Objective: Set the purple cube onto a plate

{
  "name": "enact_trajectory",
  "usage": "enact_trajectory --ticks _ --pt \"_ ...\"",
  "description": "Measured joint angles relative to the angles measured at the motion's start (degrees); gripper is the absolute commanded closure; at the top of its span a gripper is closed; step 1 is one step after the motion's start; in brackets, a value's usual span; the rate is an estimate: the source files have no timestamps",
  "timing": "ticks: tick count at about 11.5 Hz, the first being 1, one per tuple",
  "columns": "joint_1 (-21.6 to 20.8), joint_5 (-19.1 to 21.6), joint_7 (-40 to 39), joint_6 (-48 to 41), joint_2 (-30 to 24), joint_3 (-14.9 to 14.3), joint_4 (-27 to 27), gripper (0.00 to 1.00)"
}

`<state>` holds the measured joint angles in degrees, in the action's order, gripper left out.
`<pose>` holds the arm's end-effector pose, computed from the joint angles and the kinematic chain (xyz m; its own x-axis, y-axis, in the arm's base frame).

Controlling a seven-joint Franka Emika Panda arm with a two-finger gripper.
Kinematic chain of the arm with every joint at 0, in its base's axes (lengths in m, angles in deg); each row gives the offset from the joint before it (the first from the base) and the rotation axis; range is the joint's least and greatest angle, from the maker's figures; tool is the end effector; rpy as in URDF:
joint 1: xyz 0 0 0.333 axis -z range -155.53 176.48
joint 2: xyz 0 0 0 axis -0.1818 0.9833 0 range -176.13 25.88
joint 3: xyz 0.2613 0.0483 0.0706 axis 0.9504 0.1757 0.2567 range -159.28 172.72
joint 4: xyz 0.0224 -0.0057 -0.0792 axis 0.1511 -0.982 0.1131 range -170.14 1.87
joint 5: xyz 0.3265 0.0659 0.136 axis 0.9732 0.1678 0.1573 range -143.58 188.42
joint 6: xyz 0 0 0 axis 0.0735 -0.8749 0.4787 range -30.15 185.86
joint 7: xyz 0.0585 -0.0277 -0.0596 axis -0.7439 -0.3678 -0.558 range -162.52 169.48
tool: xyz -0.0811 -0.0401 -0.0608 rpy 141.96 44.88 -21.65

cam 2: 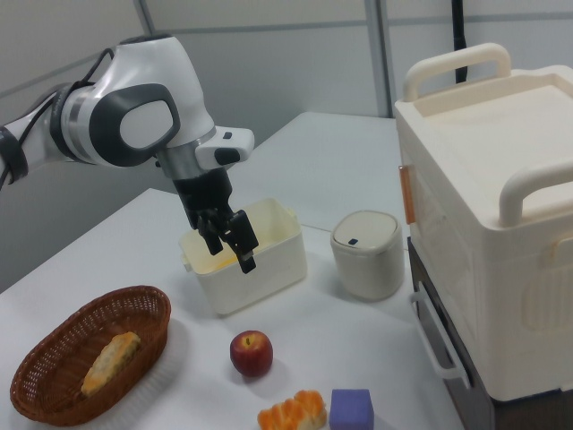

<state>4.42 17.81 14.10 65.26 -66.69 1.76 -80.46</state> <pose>0.5649 0.0057 0.5372 0.9874 -0.1578 0.0112 -0.1582 -0.9831 0.0922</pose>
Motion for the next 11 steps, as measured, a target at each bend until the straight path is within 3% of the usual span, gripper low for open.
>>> enact_trajectory --ticks 11 --pt "-0.32 0.00 0.00 -3.60 -0.01 0.59 -0.08 0.00"
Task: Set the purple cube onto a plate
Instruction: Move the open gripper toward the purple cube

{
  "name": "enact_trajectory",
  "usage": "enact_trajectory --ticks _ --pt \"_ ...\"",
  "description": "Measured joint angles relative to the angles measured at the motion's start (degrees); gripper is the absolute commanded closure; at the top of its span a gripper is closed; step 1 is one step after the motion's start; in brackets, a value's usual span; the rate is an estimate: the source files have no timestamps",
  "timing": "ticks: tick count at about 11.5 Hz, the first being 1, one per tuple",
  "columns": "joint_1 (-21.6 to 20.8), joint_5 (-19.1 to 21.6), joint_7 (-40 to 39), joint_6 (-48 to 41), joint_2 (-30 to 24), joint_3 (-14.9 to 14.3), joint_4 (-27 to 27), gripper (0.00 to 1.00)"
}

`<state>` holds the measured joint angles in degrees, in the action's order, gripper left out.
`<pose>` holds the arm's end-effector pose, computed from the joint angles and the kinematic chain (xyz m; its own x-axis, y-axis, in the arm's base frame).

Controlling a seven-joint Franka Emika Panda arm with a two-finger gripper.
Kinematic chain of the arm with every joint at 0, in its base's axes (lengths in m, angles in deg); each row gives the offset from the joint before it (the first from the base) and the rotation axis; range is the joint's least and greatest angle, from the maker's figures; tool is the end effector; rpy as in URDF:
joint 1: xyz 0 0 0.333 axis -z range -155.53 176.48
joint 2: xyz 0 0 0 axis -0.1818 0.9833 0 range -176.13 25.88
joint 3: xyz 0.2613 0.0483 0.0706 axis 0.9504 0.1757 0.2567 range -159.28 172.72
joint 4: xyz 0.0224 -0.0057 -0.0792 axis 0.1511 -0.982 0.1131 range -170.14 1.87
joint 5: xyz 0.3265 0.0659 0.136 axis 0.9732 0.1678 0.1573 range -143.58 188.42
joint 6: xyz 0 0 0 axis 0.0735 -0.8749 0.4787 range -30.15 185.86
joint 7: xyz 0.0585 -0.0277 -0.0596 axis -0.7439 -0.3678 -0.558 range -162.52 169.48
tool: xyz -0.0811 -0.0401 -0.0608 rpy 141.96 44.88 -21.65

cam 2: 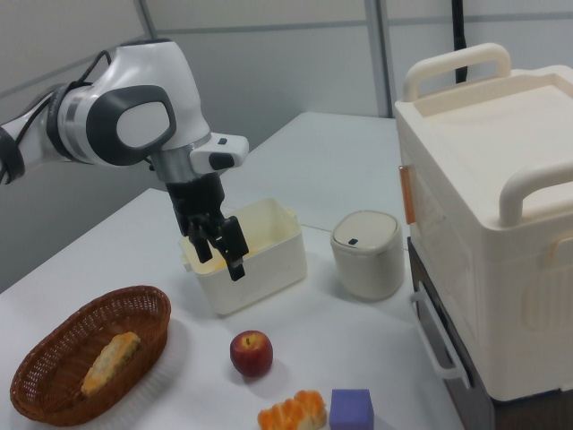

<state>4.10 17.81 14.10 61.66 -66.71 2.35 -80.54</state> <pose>0.5576 0.0135 0.5315 0.9876 -0.1480 -0.0517 -0.1421 -0.9845 0.1024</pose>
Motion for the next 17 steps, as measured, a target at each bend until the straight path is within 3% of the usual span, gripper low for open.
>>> enact_trajectory --ticks 5,9,14,17 --pt "-2.16 0.02 0.68 -4.66 0.02 0.13 -0.18 0.00" --pt "-1.45 -0.10 -2.20 -4.66 0.39 -0.27 -1.58 0.00" --pt "9.70 -0.18 -18.24 -4.66 1.14 -0.82 -2.97 0.00" --pt "12.89 -0.17 -24.50 1.30 1.73 -0.83 -7.56 0.00"
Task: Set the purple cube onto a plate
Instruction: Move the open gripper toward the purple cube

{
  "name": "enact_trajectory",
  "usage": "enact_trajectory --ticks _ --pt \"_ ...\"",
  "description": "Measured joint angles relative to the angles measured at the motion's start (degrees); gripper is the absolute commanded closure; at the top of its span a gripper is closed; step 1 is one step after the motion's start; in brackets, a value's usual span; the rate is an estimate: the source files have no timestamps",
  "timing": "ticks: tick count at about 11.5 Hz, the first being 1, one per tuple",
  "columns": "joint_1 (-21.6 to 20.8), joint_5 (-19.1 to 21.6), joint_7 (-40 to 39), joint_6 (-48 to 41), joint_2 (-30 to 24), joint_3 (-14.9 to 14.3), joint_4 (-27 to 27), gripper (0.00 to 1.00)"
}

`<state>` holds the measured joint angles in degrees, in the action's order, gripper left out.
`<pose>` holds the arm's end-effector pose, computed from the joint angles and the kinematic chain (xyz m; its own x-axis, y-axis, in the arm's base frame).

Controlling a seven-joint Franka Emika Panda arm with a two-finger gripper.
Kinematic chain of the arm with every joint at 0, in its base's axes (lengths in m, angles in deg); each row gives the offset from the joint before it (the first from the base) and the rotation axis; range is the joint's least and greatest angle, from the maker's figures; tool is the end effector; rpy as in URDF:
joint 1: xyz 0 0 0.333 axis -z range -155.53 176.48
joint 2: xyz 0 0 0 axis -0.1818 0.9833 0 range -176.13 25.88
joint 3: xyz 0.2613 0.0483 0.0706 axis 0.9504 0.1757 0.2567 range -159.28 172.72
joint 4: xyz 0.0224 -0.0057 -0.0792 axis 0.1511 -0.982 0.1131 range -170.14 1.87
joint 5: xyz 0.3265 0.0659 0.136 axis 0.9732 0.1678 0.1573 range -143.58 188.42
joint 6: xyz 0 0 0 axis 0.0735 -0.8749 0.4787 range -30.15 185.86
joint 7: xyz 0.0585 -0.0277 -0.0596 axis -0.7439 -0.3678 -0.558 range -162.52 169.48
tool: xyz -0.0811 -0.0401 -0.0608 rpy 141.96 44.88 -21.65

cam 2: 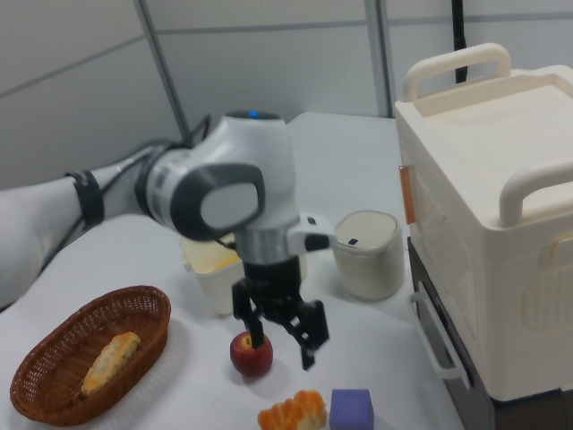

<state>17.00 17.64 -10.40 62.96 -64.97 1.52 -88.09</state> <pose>0.5400 -0.1183 0.4597 0.9735 0.0428 -0.2246 0.0540 -0.9976 0.0441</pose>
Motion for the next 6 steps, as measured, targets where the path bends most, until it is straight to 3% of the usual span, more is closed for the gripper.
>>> enact_trajectory --ticks 3,6 --pt "2.53 0.00 -7.03 8.27 0.63 -0.01 -5.68 0.00" --pt "3.82 -0.01 -8.39 12.35 1.82 -0.01 -6.91 0.00"
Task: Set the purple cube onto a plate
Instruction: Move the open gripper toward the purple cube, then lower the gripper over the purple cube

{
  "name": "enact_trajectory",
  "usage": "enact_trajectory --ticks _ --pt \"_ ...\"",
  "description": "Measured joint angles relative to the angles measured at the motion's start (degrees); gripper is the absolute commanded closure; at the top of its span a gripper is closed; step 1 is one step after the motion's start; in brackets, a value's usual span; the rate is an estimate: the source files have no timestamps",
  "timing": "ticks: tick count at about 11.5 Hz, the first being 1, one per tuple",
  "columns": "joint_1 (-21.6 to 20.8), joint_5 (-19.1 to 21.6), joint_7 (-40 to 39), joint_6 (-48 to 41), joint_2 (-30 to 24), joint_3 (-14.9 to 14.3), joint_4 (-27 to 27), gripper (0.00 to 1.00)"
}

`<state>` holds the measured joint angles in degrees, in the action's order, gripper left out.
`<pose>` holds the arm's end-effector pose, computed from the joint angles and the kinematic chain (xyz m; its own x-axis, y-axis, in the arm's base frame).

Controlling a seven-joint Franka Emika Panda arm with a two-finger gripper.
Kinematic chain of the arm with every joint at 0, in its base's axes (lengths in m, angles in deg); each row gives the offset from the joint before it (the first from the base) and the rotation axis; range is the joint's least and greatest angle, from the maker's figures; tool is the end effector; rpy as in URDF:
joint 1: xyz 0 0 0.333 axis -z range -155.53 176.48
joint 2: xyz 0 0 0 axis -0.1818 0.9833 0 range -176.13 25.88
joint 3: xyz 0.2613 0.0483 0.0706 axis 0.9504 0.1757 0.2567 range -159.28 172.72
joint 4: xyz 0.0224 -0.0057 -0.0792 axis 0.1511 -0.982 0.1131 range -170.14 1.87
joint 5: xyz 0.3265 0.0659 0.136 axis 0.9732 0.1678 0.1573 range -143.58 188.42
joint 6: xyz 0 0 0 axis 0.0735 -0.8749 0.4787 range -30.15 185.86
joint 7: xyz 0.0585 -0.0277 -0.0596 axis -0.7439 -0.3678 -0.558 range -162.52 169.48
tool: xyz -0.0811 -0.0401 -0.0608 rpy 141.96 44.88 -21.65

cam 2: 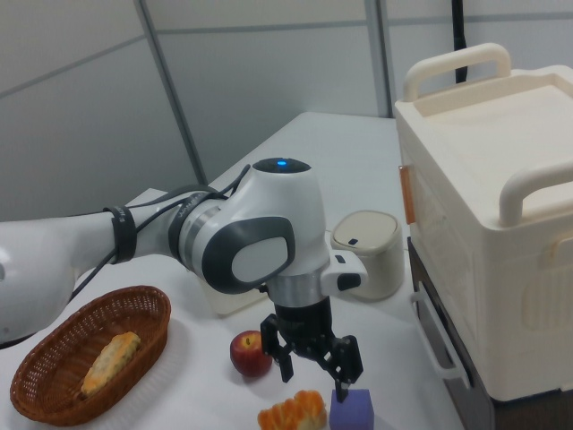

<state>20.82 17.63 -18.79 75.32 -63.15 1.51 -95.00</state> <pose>0.5418 -0.1556 0.4052 0.9753 0.1390 -0.1714 0.1468 -0.9886 0.0332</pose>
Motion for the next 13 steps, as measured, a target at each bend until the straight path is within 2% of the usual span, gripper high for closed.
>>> enact_trajectory --ticks 4,13 --pt "0.13 -2.96 -0.06 4.56 4.27 0.01 -0.22 0.00" --pt "1.43 -3.32 -0.09 12.07 9.16 0.01 -0.17 0.00"
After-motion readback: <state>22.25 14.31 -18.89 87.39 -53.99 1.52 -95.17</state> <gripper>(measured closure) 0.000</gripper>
